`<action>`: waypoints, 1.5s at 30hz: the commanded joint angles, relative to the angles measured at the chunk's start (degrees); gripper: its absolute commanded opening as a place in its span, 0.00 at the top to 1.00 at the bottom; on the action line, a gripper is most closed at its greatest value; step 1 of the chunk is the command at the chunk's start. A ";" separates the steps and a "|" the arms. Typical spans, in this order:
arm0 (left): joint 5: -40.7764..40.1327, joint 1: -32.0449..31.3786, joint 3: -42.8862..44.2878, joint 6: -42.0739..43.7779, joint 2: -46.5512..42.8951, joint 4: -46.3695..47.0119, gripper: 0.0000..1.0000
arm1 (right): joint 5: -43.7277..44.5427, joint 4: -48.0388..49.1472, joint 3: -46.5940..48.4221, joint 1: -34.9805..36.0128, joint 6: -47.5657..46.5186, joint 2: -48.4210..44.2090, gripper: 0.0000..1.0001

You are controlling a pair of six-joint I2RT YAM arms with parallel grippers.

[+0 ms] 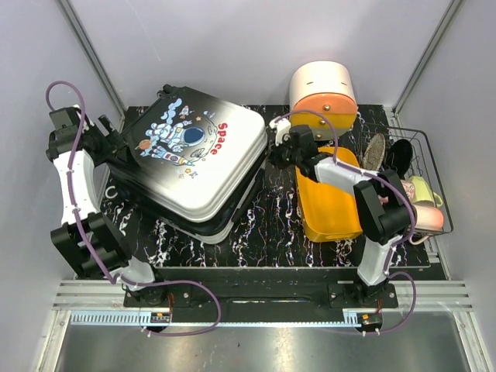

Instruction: Open, take out, and arrange the luggage

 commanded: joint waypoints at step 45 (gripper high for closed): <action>16.94 9.97 -10.53 -6.21 -0.56 6.29 0.10 | -25.12 5.98 -7.18 10.88 3.82 -3.56 1.00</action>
